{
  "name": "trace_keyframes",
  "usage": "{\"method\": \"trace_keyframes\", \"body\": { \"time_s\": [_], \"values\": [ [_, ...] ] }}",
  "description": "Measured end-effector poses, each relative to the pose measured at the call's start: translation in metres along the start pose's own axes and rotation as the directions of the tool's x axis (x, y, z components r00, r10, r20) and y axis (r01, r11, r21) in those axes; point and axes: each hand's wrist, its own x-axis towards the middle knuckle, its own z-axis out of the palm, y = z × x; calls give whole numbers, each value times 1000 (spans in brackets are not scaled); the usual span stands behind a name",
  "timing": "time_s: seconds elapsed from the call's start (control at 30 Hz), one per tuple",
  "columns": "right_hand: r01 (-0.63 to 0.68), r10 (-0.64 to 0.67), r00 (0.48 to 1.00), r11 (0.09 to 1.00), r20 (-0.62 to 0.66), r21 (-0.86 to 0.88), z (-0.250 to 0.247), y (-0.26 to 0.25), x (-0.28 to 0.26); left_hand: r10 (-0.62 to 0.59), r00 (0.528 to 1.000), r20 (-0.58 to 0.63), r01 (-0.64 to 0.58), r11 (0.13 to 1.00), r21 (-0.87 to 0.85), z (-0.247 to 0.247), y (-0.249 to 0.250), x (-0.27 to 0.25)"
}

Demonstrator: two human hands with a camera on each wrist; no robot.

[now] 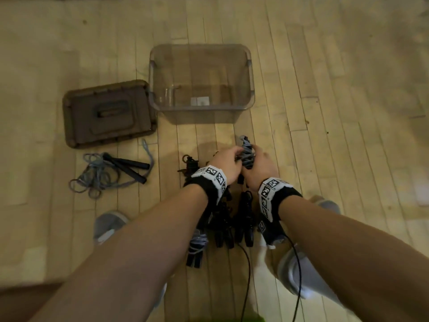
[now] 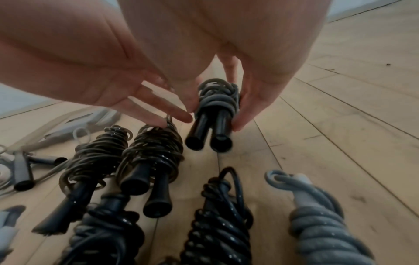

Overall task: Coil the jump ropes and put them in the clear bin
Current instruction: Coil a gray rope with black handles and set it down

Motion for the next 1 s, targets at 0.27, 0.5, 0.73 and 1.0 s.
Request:
{"method": "trace_keyframes", "body": {
  "time_s": [0.27,0.5,0.73,1.0],
  "values": [
    [190,-205,975,969,-86,-158,1,-78,-4,-117,961,-250,86,988,-129,-60,-36,-16],
    [516,-493,836,855,243,-42,67,-178,-17,-457,726,-513,364,889,-276,-118,-140,-63],
    [519,-484,804,855,344,-10,145,-228,-14,-698,589,-408,526,714,-463,-135,-215,-87],
    [488,-360,789,860,498,-151,178,-240,9,-734,612,-295,502,649,-572,-141,-223,-60]
  ]
}}
